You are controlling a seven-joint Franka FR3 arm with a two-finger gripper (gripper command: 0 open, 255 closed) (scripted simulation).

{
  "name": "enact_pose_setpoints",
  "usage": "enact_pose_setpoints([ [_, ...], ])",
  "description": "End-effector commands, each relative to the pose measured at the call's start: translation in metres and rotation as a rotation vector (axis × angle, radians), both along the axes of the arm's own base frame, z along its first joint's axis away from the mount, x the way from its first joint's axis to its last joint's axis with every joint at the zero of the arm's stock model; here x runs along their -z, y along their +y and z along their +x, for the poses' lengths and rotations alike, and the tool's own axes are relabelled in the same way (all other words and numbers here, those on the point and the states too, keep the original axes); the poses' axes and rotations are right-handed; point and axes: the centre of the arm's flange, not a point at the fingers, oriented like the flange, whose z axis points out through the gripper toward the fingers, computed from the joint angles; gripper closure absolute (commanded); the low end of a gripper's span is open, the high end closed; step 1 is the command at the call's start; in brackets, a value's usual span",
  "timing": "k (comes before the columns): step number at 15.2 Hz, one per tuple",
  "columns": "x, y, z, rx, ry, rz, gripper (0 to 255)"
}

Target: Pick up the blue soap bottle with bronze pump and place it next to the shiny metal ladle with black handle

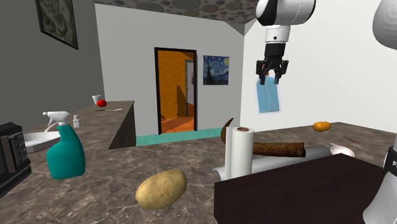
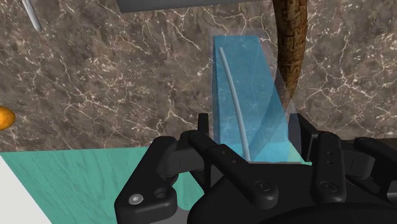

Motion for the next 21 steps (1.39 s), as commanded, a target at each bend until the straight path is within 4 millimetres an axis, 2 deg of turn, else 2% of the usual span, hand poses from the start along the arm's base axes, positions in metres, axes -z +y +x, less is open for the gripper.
enact_pose_setpoints([
  [1, 0.010, 0.001, 0.001, 0.000, -0.001, 0.000, 255],
  [21, 0.115, 0.001, 0.001, 0.000, -0.001, 0.000, 255],
])
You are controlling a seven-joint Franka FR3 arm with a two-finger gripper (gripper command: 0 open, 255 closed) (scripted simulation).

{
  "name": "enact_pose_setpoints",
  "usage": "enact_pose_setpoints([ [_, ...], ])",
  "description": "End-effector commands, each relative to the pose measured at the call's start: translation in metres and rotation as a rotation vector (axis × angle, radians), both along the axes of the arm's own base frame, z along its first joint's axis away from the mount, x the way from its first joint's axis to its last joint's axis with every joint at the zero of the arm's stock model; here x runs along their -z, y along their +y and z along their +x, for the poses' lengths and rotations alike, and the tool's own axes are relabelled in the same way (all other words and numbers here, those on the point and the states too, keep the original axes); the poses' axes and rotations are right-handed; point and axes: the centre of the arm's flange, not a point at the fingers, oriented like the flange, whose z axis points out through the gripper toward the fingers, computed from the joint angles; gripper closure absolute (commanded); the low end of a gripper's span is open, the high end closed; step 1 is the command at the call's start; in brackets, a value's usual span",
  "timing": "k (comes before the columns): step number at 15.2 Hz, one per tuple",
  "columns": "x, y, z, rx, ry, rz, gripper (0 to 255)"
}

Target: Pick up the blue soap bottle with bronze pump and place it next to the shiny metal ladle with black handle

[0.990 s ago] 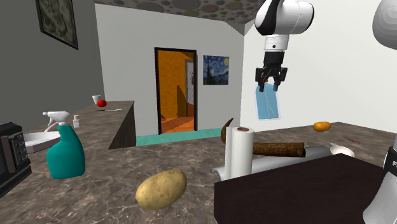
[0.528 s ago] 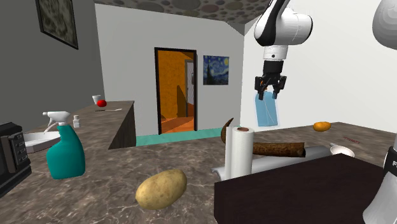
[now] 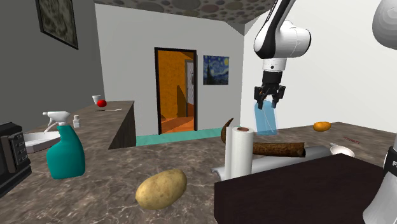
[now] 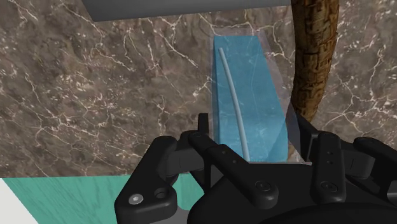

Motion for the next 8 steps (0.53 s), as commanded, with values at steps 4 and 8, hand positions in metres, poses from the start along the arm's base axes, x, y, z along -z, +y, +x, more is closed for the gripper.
enact_pose_setpoints([
  [4, 0.026, 0.000, 0.000, 0.000, -0.001, 0.000, 255],
  [8, 0.047, 0.000, 0.000, 0.000, -0.001, 0.000, 255],
])
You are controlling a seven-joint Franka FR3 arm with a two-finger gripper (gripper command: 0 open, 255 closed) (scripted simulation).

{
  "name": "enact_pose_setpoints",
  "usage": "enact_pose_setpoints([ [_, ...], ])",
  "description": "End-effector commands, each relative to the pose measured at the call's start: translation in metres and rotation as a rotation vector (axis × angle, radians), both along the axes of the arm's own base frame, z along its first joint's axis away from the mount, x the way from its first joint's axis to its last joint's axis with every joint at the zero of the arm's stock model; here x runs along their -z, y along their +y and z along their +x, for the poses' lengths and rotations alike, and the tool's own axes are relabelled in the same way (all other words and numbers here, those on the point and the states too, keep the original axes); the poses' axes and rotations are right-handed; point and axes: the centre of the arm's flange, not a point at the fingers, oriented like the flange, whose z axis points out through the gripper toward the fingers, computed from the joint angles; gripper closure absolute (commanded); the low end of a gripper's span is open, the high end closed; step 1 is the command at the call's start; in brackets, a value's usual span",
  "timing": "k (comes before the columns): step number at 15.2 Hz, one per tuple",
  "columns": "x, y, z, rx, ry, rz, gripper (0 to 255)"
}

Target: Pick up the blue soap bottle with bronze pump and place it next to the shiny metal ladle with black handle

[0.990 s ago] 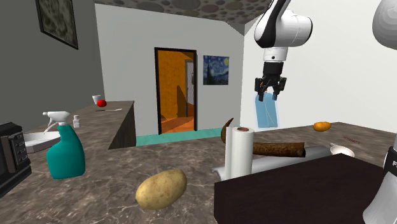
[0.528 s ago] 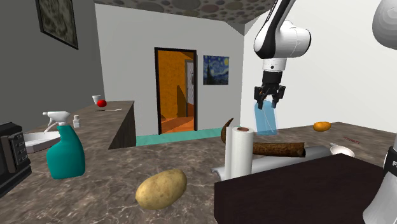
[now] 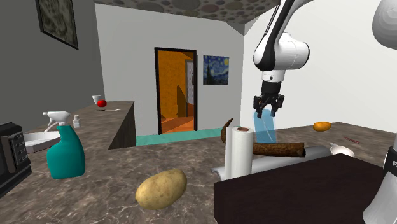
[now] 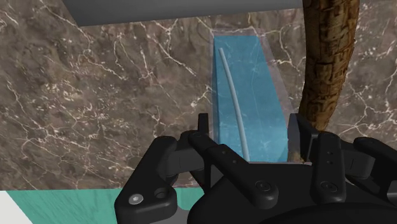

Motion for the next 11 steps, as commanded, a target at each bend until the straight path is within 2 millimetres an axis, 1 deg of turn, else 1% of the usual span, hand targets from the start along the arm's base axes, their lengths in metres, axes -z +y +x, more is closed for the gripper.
enact_pose_setpoints([
  [1, 0.011, 0.000, -0.001, 0.000, -0.001, 0.000, 255],
  [7, 0.041, 0.000, -0.001, 0.000, -0.001, 0.000, 255],
  [11, 0.041, 0.000, -0.001, 0.000, -0.001, 0.000, 255],
])
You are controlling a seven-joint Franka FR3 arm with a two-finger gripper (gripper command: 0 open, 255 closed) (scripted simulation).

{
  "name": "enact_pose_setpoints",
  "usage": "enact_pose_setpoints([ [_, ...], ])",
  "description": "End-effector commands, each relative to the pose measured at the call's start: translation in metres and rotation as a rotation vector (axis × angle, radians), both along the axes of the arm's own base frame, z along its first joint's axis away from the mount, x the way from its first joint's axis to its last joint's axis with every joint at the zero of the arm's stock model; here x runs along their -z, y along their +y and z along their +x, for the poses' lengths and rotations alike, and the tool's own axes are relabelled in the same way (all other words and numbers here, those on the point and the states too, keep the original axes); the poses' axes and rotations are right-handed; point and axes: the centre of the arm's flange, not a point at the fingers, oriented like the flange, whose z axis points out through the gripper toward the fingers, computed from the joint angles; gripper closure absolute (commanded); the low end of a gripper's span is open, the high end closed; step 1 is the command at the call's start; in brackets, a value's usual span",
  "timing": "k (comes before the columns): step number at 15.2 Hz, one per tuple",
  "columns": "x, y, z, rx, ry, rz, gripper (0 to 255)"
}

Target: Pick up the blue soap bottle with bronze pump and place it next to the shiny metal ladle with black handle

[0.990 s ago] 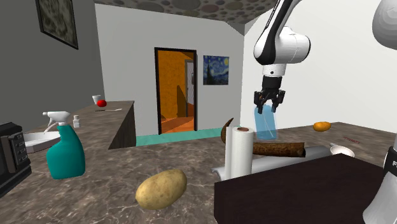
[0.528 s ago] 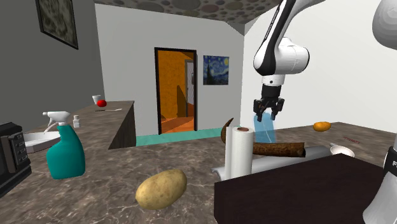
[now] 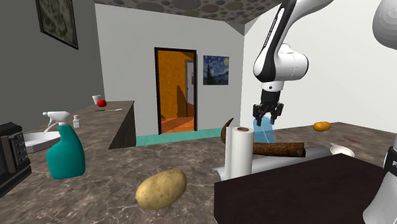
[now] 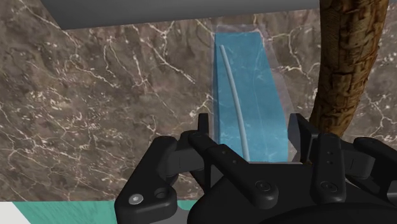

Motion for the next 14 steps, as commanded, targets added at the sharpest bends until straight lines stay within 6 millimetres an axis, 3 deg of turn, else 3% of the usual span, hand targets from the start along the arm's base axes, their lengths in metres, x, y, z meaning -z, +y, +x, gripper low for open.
enact_pose_setpoints([
  [1, 0.003, 0.001, -0.001, -0.001, 0.007, 0.002, 255],
  [3, 0.003, 0.001, -0.001, -0.001, 0.007, 0.002, 255],
  [4, 0.003, 0.000, -0.001, -0.001, 0.007, 0.002, 0],
  [9, 0.003, 0.001, -0.001, -0.001, 0.007, 0.002, 0],
  [13, -0.046, 0.003, -0.010, -0.001, 0.007, 0.002, 0],
  [14, -0.046, 0.003, -0.010, -0.001, 0.007, 0.002, 0],
])
